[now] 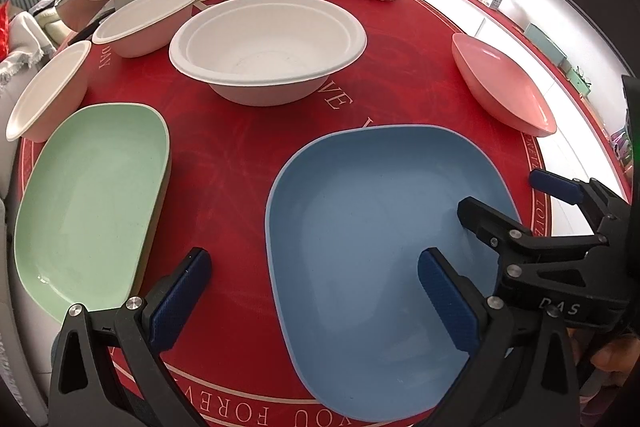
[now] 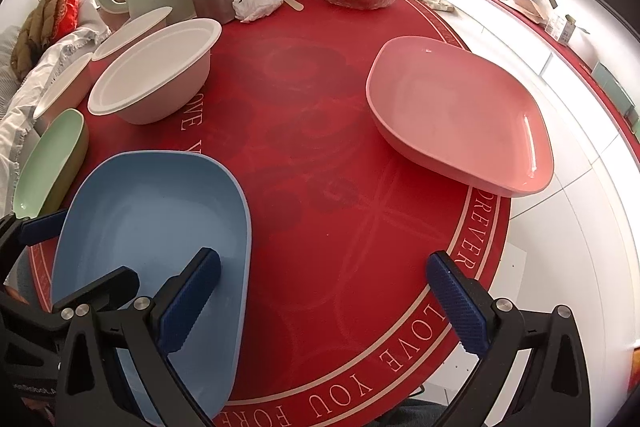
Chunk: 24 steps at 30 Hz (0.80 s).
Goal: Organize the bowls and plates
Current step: 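Close the right gripper on the rim of the blue square plate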
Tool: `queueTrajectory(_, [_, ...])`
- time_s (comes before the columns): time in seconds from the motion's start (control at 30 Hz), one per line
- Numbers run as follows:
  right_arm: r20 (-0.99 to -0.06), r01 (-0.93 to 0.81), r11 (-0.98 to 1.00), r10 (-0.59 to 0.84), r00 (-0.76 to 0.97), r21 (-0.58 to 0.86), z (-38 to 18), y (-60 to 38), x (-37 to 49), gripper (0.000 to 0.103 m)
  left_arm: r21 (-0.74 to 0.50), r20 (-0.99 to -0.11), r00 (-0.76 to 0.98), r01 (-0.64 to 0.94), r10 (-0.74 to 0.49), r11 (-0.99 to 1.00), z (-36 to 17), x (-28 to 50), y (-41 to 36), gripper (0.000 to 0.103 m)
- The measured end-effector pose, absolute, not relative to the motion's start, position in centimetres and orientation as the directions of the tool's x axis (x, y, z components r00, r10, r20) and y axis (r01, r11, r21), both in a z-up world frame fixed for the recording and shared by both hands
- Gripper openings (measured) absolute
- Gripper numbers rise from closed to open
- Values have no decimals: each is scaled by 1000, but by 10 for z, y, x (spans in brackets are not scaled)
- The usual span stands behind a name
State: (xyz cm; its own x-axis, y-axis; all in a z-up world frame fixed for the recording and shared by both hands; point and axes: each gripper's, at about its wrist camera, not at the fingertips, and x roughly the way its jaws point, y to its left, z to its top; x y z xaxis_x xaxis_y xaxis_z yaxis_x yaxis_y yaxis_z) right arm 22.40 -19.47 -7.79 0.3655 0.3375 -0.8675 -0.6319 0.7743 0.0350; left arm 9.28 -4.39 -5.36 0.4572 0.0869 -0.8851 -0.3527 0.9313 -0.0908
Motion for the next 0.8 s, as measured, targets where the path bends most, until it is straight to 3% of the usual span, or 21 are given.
queueTrajectory(0.4, [-859, -643, 765, 353, 370, 38, -77, -198, 223, 103, -52, -904, 418, -319, 91, 946, -55, 100, -47, 103])
queueTrajectory(0.63, [-896, -638, 765, 344, 282, 93, -73, -197, 233, 103, -103, -910, 412, -354, 56, 930, -52, 104, -37, 102])
queueTrajectory(0.7, [-893, -636, 763, 359, 271, 113, -70, -197, 233, 98, -77, -910, 406, -355, 80, 932, -52, 104, -38, 98])
queueTrajectory(0.8, [-889, -664, 738, 380, 255, 125, -66, -190, 226, 77, -39, -908, 403, -354, 115, 934, -52, 102, -41, 91])
